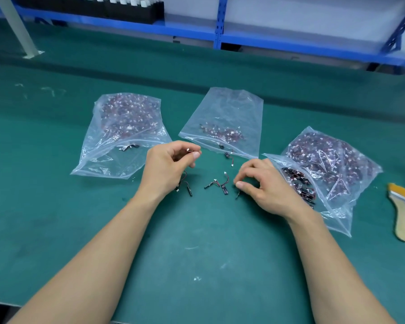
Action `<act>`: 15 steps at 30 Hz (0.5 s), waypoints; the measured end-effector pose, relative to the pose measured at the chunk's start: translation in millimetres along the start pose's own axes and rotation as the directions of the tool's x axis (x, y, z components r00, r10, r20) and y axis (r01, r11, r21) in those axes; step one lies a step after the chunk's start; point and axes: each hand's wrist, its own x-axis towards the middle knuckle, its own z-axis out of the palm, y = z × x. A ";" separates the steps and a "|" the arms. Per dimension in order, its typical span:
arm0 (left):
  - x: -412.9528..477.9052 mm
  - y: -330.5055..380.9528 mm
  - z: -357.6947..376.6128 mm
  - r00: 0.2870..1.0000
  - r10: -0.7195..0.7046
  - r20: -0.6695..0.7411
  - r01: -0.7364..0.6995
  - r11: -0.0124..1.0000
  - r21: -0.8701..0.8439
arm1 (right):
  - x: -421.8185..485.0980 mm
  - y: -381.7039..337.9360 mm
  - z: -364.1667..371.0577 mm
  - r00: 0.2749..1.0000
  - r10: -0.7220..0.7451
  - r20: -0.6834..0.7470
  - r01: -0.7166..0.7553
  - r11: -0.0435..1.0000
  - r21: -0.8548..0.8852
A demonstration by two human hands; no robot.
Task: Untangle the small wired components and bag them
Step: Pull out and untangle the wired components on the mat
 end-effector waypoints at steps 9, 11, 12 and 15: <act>-1.1 4.0 -2.6 0.995 0.005 0.101 -0.001 0.999 -0.038 | 0.0 -12.4 8.3 0.955 0.010 -0.295 0.024 0.993 0.112; -4.4 5.3 -0.8 0.987 -0.010 0.159 0.019 0.998 -0.061 | 0.6 -23.4 14.4 0.935 -0.029 -0.354 0.077 0.989 0.122; -6.5 5.8 0.4 0.982 -0.008 0.189 0.021 0.997 -0.068 | 1.0 -29.7 18.1 0.925 -0.038 -0.377 0.096 0.986 0.135; -12.7 7.5 3.6 0.965 0.002 0.261 0.016 0.997 -0.070 | 2.5 -45.9 29.1 0.914 -0.050 -0.402 0.133 0.974 0.181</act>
